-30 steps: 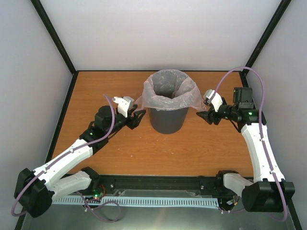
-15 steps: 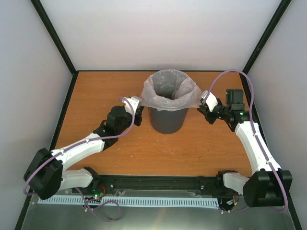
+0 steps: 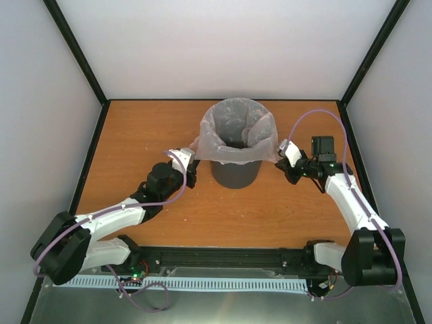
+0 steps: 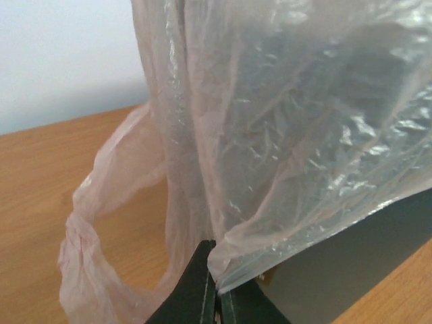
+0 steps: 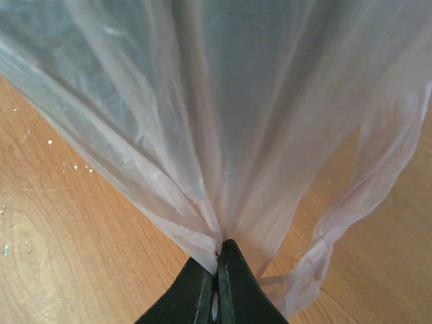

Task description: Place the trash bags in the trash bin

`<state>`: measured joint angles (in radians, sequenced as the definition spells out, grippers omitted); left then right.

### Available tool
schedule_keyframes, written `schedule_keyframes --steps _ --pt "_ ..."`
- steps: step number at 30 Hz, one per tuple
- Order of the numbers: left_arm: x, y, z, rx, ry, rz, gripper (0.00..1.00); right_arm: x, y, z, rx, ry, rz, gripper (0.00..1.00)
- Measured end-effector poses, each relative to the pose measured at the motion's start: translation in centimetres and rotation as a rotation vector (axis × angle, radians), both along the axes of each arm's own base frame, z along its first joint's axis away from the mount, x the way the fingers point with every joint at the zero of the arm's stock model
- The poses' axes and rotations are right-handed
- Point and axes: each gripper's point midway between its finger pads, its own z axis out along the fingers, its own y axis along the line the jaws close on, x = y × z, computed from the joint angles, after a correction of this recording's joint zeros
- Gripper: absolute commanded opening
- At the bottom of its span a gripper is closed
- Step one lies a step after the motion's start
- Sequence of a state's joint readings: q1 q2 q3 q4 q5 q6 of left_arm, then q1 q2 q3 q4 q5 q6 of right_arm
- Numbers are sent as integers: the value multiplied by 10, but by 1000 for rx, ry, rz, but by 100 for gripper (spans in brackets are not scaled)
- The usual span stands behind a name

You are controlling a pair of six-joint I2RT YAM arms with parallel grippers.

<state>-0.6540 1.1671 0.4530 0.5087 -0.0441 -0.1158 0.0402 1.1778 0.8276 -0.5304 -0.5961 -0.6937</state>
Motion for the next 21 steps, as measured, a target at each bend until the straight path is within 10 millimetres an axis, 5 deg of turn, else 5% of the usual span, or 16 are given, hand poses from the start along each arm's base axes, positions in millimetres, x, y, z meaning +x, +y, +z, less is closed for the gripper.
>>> schedule_keyframes --steps 10,15,19,21 --pt "-6 -5 -43 -12 138 -23 3 -6 6 -36 26 119 32 3" --pt "-12 -10 -44 -35 158 -54 23 -11 9 -38 36 134 56 8" --pt "-19 -15 -40 -55 171 -98 40 -18 10 -46 39 181 72 39" --pt "-24 -18 -38 -71 176 -125 46 -23 11 -47 40 185 86 44"
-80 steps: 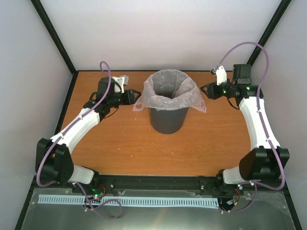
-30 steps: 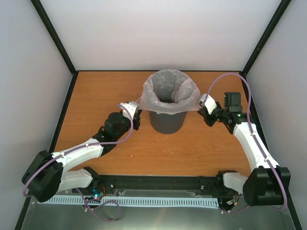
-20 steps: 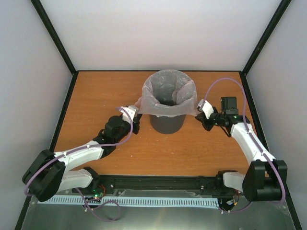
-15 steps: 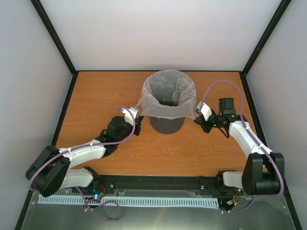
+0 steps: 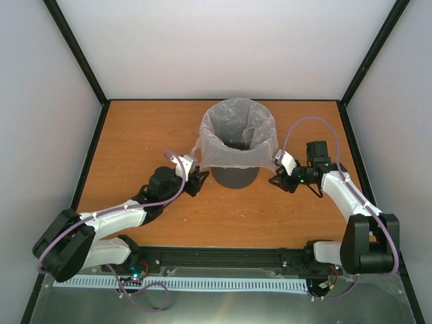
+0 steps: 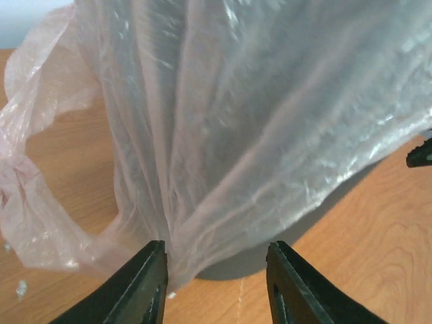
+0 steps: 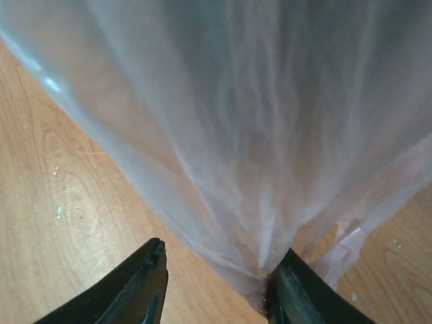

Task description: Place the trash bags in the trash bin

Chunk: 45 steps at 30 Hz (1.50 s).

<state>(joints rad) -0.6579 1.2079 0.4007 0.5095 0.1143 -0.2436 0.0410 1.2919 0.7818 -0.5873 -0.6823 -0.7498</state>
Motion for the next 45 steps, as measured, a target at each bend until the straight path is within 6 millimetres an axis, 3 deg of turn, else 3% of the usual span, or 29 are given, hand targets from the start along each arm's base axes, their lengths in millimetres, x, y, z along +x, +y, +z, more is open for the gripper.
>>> schedule_keyframes --steps 5,8,16,19,24,28,33,39,45 --pt "-18 2 -10 -25 38 -46 53 -11 -1 10 -4 -25 8 50" --pt "-30 4 -2 -56 29 -73 54 -17 -4 20 -14 -53 -1 55" --pt "-48 20 72 -223 -145 -64 56 -26 -9 54 1 -62 -23 56" --pt "-40 35 86 -272 -151 35 56 -30 -6 69 39 -57 -14 56" --pt "7 70 94 -328 -37 280 56 -27 -6 89 95 -46 -58 53" --pt "46 101 79 -351 60 447 57 -5 -27 95 96 -46 -214 47" --pt "77 111 44 -346 178 514 57 36 -62 109 73 -77 -427 48" --pt "114 90 23 -389 280 447 53 83 -83 122 76 -135 -559 43" --pt "128 62 -5 -429 357 347 50 132 -96 94 53 -107 -633 41"
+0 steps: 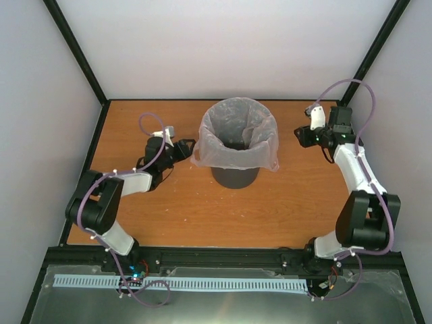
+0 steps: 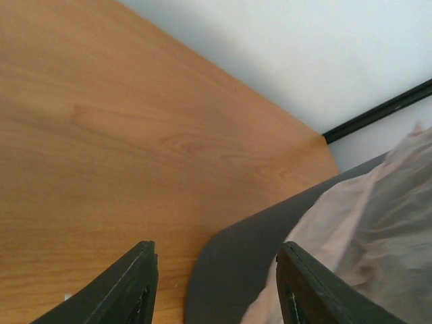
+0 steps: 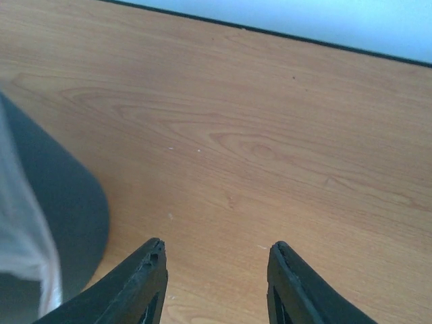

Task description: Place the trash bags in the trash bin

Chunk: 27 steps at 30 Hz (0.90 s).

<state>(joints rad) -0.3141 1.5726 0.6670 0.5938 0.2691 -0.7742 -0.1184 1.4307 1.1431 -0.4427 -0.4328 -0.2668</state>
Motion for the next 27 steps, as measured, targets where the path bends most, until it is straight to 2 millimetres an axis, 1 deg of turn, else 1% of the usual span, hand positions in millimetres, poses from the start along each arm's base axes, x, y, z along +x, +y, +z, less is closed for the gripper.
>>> schedule_keyframes --steps 2,4,6,8,10,11,13,17,19,21,23,25,26,27 --pt "-1 -8 -16 -5 32 -29 49 12 2 -12 0 25 -4 41" --pt "-6 -21 -26 -5 50 -65 50 18 12 -22 -7 45 7 42" --pt "-14 -39 -31 -4 61 -112 49 18 33 -28 -21 57 44 42" --pt "-21 -52 -32 -7 54 -145 49 15 60 -31 -33 54 94 41" --pt "-26 -59 -33 -11 52 -162 49 10 86 -36 -29 59 146 40" --pt "-28 -60 -36 -11 53 -162 49 7 95 -42 -25 72 160 40" --pt "-32 -60 -42 -10 63 -166 49 6 103 -55 -9 108 170 40" --pt "-41 -56 -60 -2 101 -164 50 4 102 -87 7 195 149 40" --pt "-46 -53 -68 4 123 -163 51 4 99 -92 10 210 141 40" --pt "-51 -50 -74 12 140 -157 53 6 96 -88 24 204 135 41" --pt "-56 -46 -72 17 147 -150 54 10 87 -82 37 195 117 43" --pt "-59 -41 -61 20 137 -136 56 16 74 -72 56 179 96 44" --pt "-60 -38 -54 20 125 -129 56 21 66 -63 68 164 84 44" --pt "-61 -35 -42 20 106 -120 57 24 59 -54 77 147 75 44"
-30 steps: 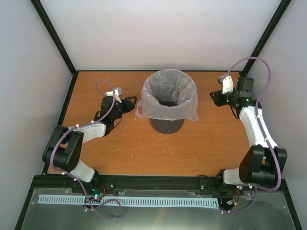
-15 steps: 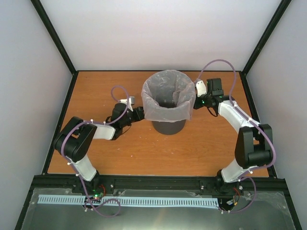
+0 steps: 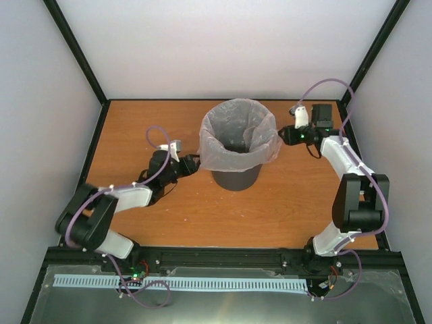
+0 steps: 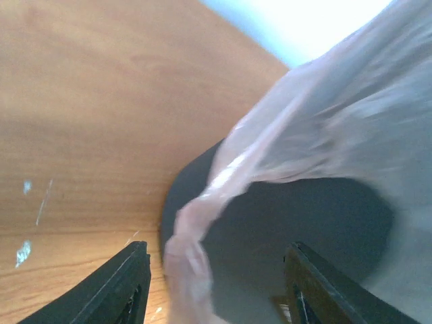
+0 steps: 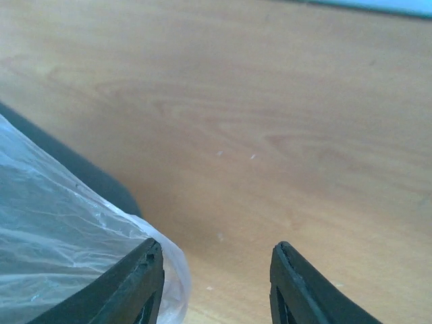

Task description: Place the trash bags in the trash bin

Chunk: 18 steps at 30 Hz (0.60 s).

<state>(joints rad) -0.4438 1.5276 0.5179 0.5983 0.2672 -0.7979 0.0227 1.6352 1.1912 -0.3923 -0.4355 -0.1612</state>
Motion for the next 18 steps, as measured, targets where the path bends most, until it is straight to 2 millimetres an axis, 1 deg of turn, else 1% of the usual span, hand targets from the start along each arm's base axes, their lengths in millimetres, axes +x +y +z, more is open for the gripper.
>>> schedule_keyframes --steps 3,4,6,10,12,14,16,18 --pt "-4 10 37 3 -75 30 59 8 -18 29 13 -68 -20 44" --pt "-5 15 49 5 -101 45 59 10 -21 35 14 -82 -22 44" --pt "-9 24 67 22 -139 71 61 13 -21 48 18 -108 -12 44" --pt "-13 40 94 84 -182 112 62 26 -15 63 43 -129 24 43" --pt "-13 44 107 117 -196 118 62 36 -13 65 56 -133 38 43" --pt "-13 45 121 148 -213 110 61 43 -9 63 70 -122 54 43" --pt "-13 43 136 172 -229 87 59 49 -4 55 84 -99 70 43" --pt "-13 40 149 193 -247 54 56 52 5 46 92 -73 98 43"
